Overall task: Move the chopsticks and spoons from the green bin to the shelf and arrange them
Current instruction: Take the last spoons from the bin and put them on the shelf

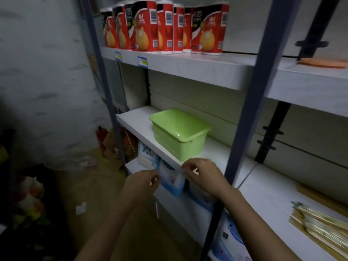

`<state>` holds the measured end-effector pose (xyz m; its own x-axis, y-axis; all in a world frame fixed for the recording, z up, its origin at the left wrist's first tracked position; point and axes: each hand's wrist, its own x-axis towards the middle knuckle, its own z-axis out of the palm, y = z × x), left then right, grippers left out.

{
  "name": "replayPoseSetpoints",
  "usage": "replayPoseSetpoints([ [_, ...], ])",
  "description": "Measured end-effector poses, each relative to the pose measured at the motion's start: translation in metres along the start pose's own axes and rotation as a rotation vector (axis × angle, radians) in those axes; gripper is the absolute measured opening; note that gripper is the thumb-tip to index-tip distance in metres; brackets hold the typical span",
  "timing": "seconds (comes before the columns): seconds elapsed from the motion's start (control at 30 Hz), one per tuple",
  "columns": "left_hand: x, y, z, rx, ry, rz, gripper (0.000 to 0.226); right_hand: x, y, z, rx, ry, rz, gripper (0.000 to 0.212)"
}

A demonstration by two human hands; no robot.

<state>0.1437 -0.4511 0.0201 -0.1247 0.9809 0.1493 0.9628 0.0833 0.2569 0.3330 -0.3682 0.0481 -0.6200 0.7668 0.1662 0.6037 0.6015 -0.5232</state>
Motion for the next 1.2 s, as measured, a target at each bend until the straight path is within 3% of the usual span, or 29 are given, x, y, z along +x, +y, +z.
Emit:
replayPoseSetpoints([
  [0.37,0.113,-0.070,-0.021,-0.041,0.054,0.067,0.030,0.142,0.002,0.008,0.012,0.224,0.188,0.020],
  [0.5,0.171,-0.089,-0.029,-0.056,0.047,0.139,0.022,0.204,0.015,0.010,0.014,0.280,0.271,0.019],
  [0.77,0.296,-0.094,-0.027,-0.060,0.043,0.329,0.017,0.293,0.061,0.029,-0.073,0.086,0.502,0.033],
  [1.2,0.418,-0.092,0.058,0.319,-0.486,0.588,0.040,0.320,0.091,0.070,-0.101,-0.051,0.900,0.040],
])
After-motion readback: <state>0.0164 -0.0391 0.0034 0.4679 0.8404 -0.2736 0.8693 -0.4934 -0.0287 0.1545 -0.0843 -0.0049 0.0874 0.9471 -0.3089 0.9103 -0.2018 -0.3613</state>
